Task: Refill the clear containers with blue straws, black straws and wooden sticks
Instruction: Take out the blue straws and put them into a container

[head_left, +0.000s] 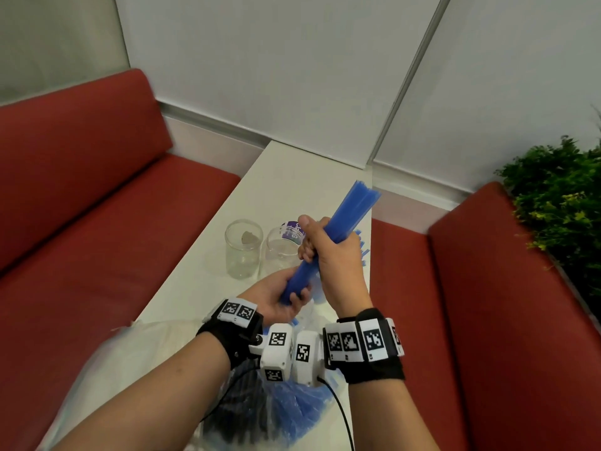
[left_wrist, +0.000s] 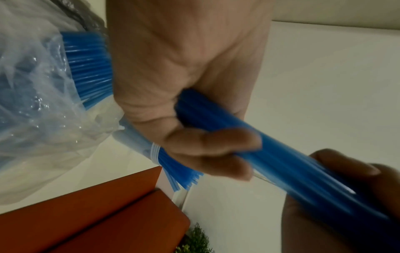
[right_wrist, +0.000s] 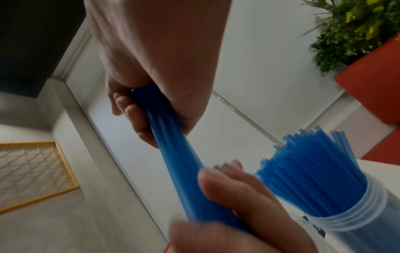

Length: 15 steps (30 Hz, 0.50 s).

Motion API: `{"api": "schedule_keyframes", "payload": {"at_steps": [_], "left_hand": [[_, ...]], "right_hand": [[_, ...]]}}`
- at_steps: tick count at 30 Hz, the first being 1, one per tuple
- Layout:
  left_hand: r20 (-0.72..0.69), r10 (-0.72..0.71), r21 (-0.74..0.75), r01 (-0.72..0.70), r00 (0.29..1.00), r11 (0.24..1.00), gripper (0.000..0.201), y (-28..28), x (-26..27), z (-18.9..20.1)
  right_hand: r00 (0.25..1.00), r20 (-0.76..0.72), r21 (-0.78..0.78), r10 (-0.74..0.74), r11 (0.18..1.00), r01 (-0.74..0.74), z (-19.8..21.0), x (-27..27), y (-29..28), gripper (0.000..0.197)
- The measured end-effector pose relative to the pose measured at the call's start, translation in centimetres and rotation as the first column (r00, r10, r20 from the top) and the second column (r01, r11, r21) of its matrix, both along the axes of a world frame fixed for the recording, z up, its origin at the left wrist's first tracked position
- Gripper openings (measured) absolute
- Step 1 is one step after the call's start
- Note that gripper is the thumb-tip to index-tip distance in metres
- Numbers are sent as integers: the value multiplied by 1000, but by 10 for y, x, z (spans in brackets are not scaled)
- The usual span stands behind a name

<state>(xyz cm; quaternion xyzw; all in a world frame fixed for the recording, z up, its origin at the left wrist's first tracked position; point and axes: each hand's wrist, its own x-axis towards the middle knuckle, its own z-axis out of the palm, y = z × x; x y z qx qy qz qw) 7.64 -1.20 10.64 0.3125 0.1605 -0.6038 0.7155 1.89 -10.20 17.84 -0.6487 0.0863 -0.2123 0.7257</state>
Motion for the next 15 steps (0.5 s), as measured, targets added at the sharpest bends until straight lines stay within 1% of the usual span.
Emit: {"api": "schedule_keyframes", "payload": {"at_steps": [2,5,7,9,11,13,15], "left_hand": [[-21,0,16,0,1000,1000,31,1,0,-3],[-4,9,37,-9,1000,999,28,1,-4,-5],[-24,65,31,-64,998,997,30,1,-6,-4],[-63,149,17,-148,987,989,27,0,-6,-1],[-64,205,39,-202,977,979,23,1,-4,3],[-52,195,75,-191,979,979,24,3,0,4],[-47,167,117,-161,985,980,27,7,5,3]], "right_hand": [[1000,-14,-13,7,1000,-7,-1,-1,-1,43],[1000,-3,-31,-14,999,14,-4,-4,0,40],[999,18,-23,-51,998,52,-9,-5,1,38],[995,27,5,-98,995,98,-12,-5,2,37],[993,33,22,-118,993,117,-16,-4,2,36],[993,46,13,-113,994,112,-17,-4,4,34],[989,89,41,-121,992,117,-16,-5,5,31]]}}
